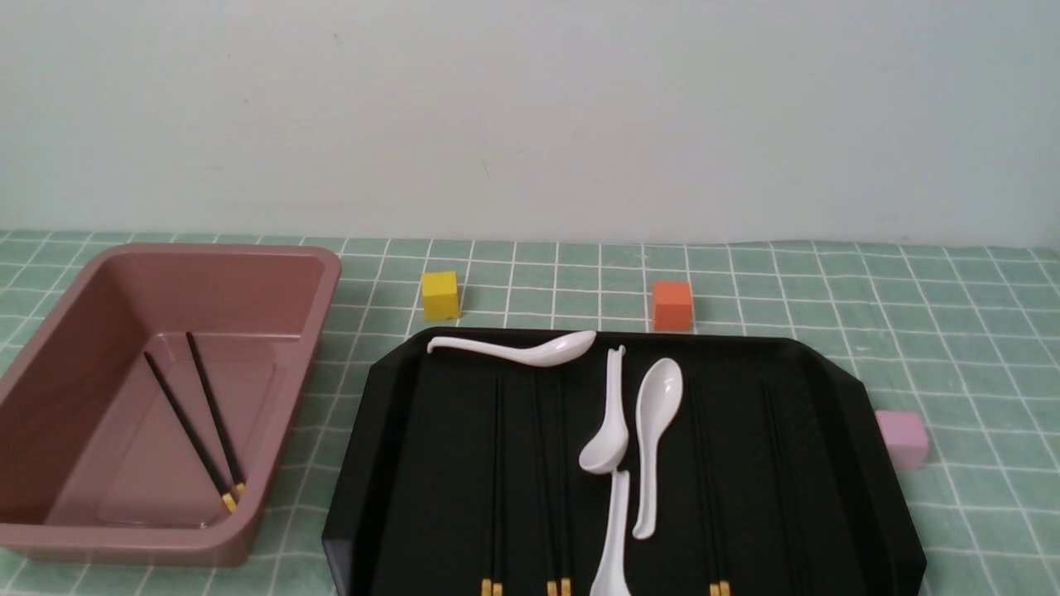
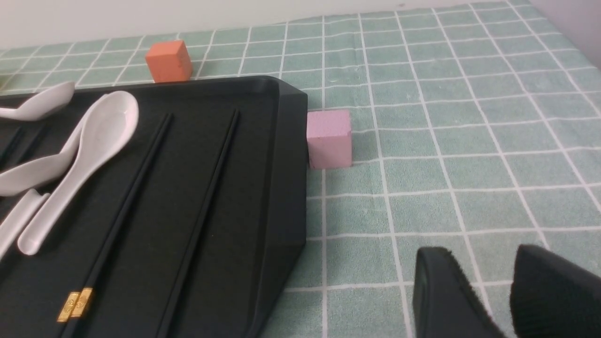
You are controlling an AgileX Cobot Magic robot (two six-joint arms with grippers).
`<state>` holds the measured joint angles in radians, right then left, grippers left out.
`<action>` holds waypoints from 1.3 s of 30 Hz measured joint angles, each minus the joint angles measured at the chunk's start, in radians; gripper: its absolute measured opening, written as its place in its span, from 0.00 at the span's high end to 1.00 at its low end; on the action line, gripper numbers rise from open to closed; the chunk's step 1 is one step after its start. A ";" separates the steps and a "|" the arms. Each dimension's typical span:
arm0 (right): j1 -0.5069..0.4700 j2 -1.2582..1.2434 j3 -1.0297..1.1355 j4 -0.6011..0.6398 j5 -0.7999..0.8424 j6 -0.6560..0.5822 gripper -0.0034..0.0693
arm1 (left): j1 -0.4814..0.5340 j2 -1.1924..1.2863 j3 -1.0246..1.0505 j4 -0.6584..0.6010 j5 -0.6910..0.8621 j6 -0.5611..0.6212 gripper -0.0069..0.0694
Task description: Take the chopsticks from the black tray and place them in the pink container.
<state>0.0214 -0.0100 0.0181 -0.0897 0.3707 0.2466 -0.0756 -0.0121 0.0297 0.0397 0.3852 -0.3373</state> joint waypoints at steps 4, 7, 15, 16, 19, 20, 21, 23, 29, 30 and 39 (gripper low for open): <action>0.000 0.000 0.000 0.000 0.000 0.000 0.62 | 0.000 0.000 0.000 0.000 0.000 0.001 0.90; 0.000 0.000 0.000 0.000 0.000 0.000 0.62 | 0.000 0.000 0.000 0.000 0.000 0.001 0.90; 0.000 0.000 0.000 0.000 0.000 0.000 0.62 | 0.000 0.000 0.000 0.000 0.000 0.001 0.90; 0.000 0.000 0.000 0.000 0.000 0.000 0.62 | 0.000 0.000 0.000 0.000 0.000 0.001 0.90; 0.000 0.000 0.000 0.000 0.000 0.000 0.62 | 0.000 0.000 0.000 0.000 0.000 0.001 0.89; 0.000 0.000 0.000 0.000 0.000 0.000 0.62 | 0.000 0.000 0.000 0.000 0.000 0.001 0.89; 0.000 0.000 0.000 0.000 0.000 0.000 0.62 | 0.000 0.000 0.000 0.000 0.000 0.001 0.89; 0.000 0.000 0.000 0.000 0.000 0.000 0.62 | 0.000 0.000 0.000 0.000 0.000 0.001 0.88; 0.000 0.000 0.000 0.000 0.000 0.000 0.62 | 0.000 0.000 0.000 0.000 0.000 0.001 0.88; 0.000 0.000 0.000 0.000 0.000 0.000 0.62 | 0.000 0.000 0.000 0.000 0.000 0.001 0.88; 0.000 0.000 0.000 0.000 0.000 0.000 0.62 | 0.000 0.000 0.000 0.000 0.000 0.001 0.87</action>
<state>0.0214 -0.0100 0.0181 -0.0897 0.3707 0.2466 -0.0756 -0.0121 0.0297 0.0397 0.3852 -0.3366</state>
